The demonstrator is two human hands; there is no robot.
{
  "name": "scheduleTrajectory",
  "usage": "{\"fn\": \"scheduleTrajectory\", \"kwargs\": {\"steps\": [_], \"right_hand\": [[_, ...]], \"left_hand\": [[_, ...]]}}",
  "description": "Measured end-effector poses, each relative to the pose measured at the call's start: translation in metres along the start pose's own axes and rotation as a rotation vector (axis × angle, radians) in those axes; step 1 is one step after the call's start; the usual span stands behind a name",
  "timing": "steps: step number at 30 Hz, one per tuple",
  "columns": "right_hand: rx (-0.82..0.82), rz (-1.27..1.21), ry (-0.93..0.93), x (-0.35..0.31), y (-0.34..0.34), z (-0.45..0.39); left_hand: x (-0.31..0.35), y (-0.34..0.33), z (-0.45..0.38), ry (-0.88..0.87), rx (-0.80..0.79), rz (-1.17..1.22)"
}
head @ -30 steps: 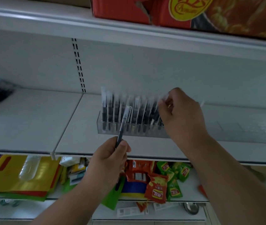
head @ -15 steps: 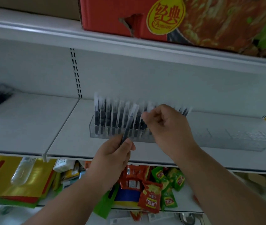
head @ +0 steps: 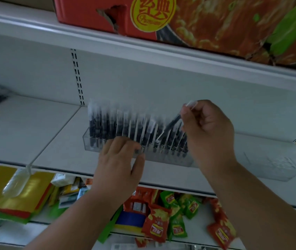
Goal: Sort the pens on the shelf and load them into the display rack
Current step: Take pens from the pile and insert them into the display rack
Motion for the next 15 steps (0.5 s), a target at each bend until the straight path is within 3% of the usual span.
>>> {"fn": "scheduleTrajectory", "kwargs": {"steps": [6, 15], "right_hand": [[-0.085, 0.138, 0.212, 0.009, -0.022, 0.006], [-0.299, 0.379, 0.149, 0.029, -0.051, 0.013]], "left_hand": [[-0.005, -0.015, -0.002, -0.04, -0.059, -0.199], [-0.016, -0.021, -0.006, -0.156, 0.001, -0.219]]}}
Point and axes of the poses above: each hand's wrist, its own z-axis away from the middle knuckle, its own y-axis out of the back of the hand, x = y × z, the point moved 1 cm from there along -z, towards the middle knuckle, and after that the axes turned 4 degrees about y, right-handed, at the moved point
